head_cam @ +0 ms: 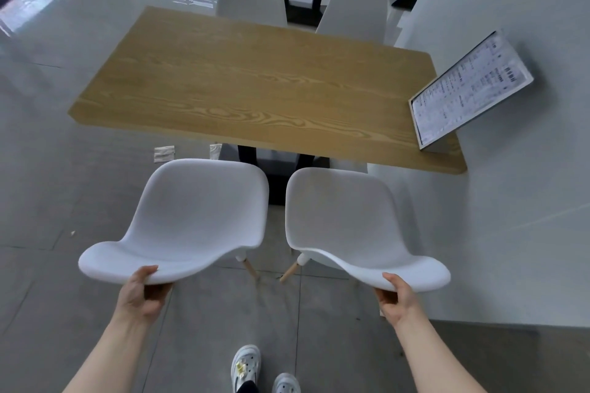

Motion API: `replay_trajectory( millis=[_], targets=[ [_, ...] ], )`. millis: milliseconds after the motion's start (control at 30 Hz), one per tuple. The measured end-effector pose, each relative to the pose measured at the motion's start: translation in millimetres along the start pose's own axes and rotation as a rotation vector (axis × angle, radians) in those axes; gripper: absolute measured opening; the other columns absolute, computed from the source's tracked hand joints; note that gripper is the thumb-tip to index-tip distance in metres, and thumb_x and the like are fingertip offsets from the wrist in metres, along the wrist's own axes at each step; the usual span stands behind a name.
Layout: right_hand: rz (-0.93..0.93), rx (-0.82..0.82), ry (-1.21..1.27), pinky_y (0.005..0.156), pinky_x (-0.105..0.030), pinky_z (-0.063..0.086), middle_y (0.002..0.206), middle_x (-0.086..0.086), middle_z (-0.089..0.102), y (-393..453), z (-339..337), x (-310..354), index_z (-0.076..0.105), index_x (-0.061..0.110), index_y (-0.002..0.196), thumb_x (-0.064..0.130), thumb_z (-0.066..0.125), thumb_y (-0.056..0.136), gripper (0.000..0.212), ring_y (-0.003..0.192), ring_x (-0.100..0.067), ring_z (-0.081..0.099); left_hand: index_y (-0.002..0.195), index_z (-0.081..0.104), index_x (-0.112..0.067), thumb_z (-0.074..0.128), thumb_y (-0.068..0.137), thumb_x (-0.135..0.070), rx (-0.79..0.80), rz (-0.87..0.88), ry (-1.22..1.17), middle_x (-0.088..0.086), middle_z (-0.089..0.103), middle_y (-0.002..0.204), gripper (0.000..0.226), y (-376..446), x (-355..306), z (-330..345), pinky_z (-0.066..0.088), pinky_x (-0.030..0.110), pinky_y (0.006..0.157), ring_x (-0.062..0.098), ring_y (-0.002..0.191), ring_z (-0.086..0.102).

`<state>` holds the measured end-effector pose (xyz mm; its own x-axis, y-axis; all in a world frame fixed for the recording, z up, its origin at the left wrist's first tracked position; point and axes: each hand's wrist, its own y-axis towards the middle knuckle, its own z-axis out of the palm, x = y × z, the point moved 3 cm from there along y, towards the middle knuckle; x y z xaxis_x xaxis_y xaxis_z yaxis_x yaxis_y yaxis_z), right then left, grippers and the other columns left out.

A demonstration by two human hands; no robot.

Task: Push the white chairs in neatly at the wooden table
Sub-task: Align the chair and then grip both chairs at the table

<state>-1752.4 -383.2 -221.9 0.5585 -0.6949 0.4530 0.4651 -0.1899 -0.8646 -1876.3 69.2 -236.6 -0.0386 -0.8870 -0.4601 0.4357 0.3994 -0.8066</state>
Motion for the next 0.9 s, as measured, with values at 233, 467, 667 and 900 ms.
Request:
replay_trajectory(
  millis=[233,467,667,900],
  targets=[
    [0.007,-0.022,-0.016,0.047,-0.029,0.057,0.091,-0.007,0.058,-9,-16,-10,0.055,0.012,0.091,-0.005,0.052,0.086,0.017,0.081,-0.022,0.058,0.095,0.057,-0.019,0.045,0.090,-0.003,-0.032,-0.002,0.023,-0.001,0.063,0.099,0.021,-4,2,0,0.059,0.030,0.059,0.017,0.087,0.062],
    [0.021,-0.034,0.005,0.041,-0.026,0.055,0.064,-0.009,0.067,-17,-11,-12,0.052,0.011,0.080,-0.005,0.050,0.086,0.017,0.072,-0.022,0.059,0.109,0.053,-0.015,0.046,0.092,-0.006,-0.091,-0.012,0.075,0.004,0.061,0.098,0.020,-5,2,-2,0.058,0.033,0.050,0.021,0.085,0.059],
    [0.013,-0.061,-0.013,0.044,-0.026,0.056,0.090,-0.009,0.058,-14,-26,-17,0.053,0.010,0.083,-0.001,0.053,0.087,0.012,0.078,-0.022,0.057,0.127,0.048,-0.013,0.048,0.094,-0.010,-0.152,0.001,0.061,0.008,0.054,0.135,0.033,-17,3,9,0.048,0.040,0.096,0.027,0.124,0.053],
    [-0.065,-0.023,-0.058,0.050,-0.028,0.059,0.097,-0.010,0.064,-22,-10,-51,0.055,0.004,0.124,0.017,0.062,0.086,0.041,0.068,-0.022,0.068,0.128,0.045,-0.008,0.046,0.094,-0.021,-0.111,0.023,0.074,0.014,0.052,0.128,0.037,-42,-2,6,0.045,0.042,0.097,0.028,0.098,0.059]
  ],
)
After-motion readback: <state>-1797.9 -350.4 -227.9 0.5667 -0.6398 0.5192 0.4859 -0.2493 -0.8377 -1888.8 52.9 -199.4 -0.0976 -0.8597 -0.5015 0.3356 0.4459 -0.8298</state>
